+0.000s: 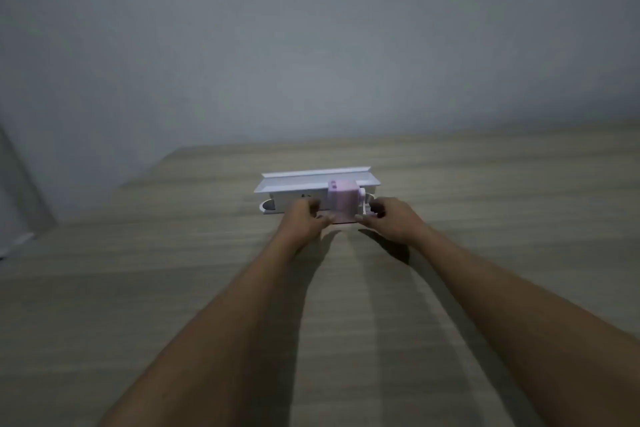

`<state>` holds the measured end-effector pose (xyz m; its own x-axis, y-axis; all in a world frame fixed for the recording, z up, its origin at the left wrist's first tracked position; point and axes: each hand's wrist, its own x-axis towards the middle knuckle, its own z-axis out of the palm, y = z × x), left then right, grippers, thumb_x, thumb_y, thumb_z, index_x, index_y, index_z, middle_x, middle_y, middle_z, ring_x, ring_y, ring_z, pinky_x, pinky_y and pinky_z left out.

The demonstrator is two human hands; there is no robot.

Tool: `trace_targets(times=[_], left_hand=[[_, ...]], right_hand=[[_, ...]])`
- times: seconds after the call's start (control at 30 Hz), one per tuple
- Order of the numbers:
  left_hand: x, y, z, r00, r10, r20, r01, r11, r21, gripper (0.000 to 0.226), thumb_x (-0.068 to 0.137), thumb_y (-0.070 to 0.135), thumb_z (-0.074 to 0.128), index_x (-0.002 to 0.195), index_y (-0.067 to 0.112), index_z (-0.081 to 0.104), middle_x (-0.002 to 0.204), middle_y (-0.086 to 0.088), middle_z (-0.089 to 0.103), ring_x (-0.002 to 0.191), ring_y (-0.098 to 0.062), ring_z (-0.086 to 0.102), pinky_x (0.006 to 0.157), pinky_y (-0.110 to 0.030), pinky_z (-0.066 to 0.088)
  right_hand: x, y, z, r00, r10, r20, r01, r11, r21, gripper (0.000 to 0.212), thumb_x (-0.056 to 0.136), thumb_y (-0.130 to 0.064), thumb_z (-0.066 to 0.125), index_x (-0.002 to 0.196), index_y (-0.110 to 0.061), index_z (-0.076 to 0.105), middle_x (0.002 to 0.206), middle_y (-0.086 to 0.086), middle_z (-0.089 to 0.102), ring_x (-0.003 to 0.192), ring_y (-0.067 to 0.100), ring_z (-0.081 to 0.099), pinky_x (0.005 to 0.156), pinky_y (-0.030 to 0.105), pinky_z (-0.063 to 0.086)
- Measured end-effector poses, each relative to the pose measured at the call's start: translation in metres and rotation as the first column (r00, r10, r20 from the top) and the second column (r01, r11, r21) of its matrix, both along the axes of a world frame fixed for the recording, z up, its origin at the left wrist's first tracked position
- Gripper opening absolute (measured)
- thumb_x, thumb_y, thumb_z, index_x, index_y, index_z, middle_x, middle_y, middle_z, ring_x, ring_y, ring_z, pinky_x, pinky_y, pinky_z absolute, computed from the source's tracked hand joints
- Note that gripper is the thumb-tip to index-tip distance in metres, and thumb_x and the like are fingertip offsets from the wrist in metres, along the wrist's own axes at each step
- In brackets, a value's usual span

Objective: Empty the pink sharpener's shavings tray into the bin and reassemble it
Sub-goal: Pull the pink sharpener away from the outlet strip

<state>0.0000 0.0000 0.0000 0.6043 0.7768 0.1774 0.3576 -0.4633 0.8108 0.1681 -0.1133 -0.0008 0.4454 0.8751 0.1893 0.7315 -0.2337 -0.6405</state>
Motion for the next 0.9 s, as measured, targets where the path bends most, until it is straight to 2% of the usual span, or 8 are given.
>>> trace_targets(times=[0.07,0.2,0.3,0.4,0.47,0.63,0.8,0.9], left_hand=[[0.007,0.007,-0.002,0.996,-0.082,0.040,0.084,0.995,-0.056,0.057,0.089,0.015,0.074,0.141,0.002,0.055,0.138,-0.011,0.063,0.121,-0.025,0.062,0.100,-0.035,0.050],[0.018,0.024,-0.010,0.985,-0.149,0.091,0.158,0.982,-0.102,0.053,0.088,0.009,0.073,0.138,0.006,0.058,0.126,-0.007,0.070,0.111,-0.019,0.067,0.099,-0.037,0.054],[0.024,0.030,-0.011,0.982,-0.150,0.115,0.159,0.985,-0.073,0.053,0.087,0.009,0.074,0.139,0.007,0.059,0.125,-0.010,0.071,0.110,-0.022,0.069,0.095,-0.039,0.057],[0.019,0.024,-0.011,0.981,-0.163,0.107,0.170,0.984,-0.057,0.055,0.087,0.008,0.075,0.139,0.009,0.058,0.125,-0.008,0.071,0.109,-0.023,0.068,0.088,-0.032,0.059],[0.010,0.020,-0.012,0.980,-0.165,0.115,0.173,0.983,-0.061,0.055,0.085,0.011,0.077,0.137,0.011,0.061,0.121,-0.009,0.073,0.105,-0.032,0.071,0.087,-0.043,0.060],[-0.020,-0.008,0.001,0.977,-0.181,0.110,0.192,0.977,-0.095,0.060,0.079,0.010,0.083,0.135,0.005,0.061,0.126,-0.010,0.071,0.116,-0.025,0.068,0.103,-0.045,0.053],[-0.059,-0.057,0.015,0.975,-0.195,0.110,0.205,0.974,-0.092,0.059,0.077,0.007,0.084,0.132,0.003,0.063,0.124,-0.012,0.072,0.114,-0.024,0.069,0.102,-0.042,0.054],[-0.076,-0.081,0.020,0.969,-0.234,0.073,0.240,0.968,-0.079,0.063,0.077,0.007,0.084,0.136,0.003,0.060,0.125,-0.011,0.071,0.114,-0.023,0.068,0.101,-0.039,0.054]], right_hand=[[0.005,0.011,-0.004,0.999,0.023,-0.049,-0.020,0.998,0.054,0.042,0.091,-0.033,0.072,0.128,-0.014,0.067,0.121,0.010,0.072,0.099,0.018,0.062,0.082,0.025,0.042],[0.019,0.031,-0.016,0.979,0.062,-0.195,-0.034,0.989,0.142,0.045,0.084,-0.030,0.080,0.124,-0.012,0.071,0.114,0.007,0.076,0.104,0.025,0.070,0.090,0.036,0.056],[0.019,0.032,-0.015,0.933,0.124,-0.338,-0.049,0.973,0.224,0.043,0.082,-0.014,0.082,0.121,-0.005,0.069,0.104,0.006,0.074,0.092,0.018,0.071,0.068,0.012,0.056],[0.013,0.024,-0.011,0.901,0.160,-0.403,-0.068,0.970,0.233,0.050,0.080,-0.011,0.083,0.126,-0.003,0.065,0.108,0.009,0.073,0.092,0.015,0.070,0.066,0.014,0.056],[0.008,0.013,-0.009,0.876,0.176,-0.449,-0.075,0.969,0.234,0.051,0.079,-0.009,0.084,0.126,-0.003,0.065,0.109,0.011,0.073,0.095,0.019,0.071,0.069,0.018,0.058],[-0.011,-0.024,0.006,0.870,0.247,-0.427,-0.151,0.957,0.247,0.037,0.079,-0.005,0.082,0.112,-0.014,0.067,0.101,0.006,0.073,0.089,0.017,0.070,0.071,0.020,0.060],[-0.042,-0.069,0.016,0.879,0.298,-0.372,-0.207,0.942,0.266,0.051,0.078,-0.009,0.084,0.124,-0.022,0.066,0.114,0.010,0.074,0.102,0.021,0.070,0.090,0.032,0.058],[-0.055,-0.094,0.017,0.883,0.309,-0.353,-0.235,0.943,0.237,0.055,0.079,-0.011,0.083,0.131,-0.016,0.065,0.116,0.010,0.073,0.104,0.021,0.069,0.083,0.026,0.057]])
